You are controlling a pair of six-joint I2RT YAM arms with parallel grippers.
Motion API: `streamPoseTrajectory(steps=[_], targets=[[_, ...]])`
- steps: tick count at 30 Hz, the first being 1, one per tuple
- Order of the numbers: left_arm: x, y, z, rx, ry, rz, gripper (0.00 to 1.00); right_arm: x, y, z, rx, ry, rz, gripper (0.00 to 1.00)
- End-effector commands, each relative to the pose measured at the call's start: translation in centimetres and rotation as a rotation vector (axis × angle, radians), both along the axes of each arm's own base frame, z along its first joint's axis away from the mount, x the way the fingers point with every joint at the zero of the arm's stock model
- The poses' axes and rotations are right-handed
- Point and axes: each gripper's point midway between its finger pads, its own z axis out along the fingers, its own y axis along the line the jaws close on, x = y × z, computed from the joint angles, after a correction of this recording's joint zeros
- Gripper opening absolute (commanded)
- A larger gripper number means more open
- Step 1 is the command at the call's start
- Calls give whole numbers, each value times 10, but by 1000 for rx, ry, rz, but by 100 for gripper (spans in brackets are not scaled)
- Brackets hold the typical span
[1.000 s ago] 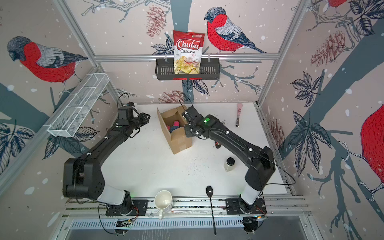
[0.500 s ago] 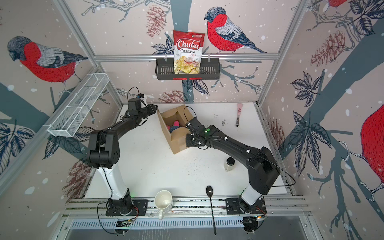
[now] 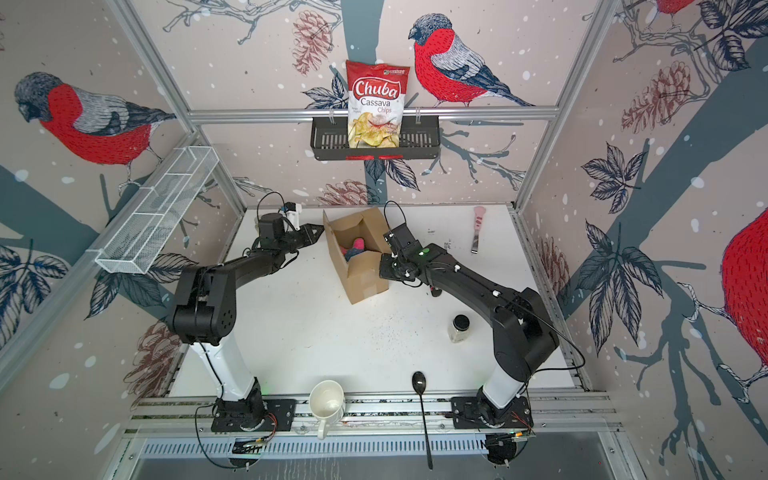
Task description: Unpack the express box
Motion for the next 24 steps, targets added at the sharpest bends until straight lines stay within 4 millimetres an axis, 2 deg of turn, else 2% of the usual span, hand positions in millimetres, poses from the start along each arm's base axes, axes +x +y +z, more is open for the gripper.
streamPoseTrajectory(steps=[1,5,8,11,13,16,19,21,24], targets=[[-14,-13,20,-40,-88,-57,24,11,3,8,29,-41,13,3],[-37,-23,9,-43,-61,-79,24,24,-11,10,-1,-58,-23,5],[-45,-12,11,-31,-55,-18,25,24,-24,15,-39,-71,-56,13],[-38,4,23,-27,-52,32,29,14,-28,21,-29,-75,-62,22],[-33,12,42,-38,-63,35,36,3,-28,25,-27,-72,-62,29],[-27,19,69,6,-85,54,44,-19,-21,42,-56,-114,-17,38],[-26,25,84,38,-79,77,45,-33,-13,66,-61,-151,45,48],[-29,26,91,29,-86,87,45,-35,1,84,-26,-196,109,53],[-38,27,97,16,-86,100,45,-26,22,108,19,-266,178,57]])
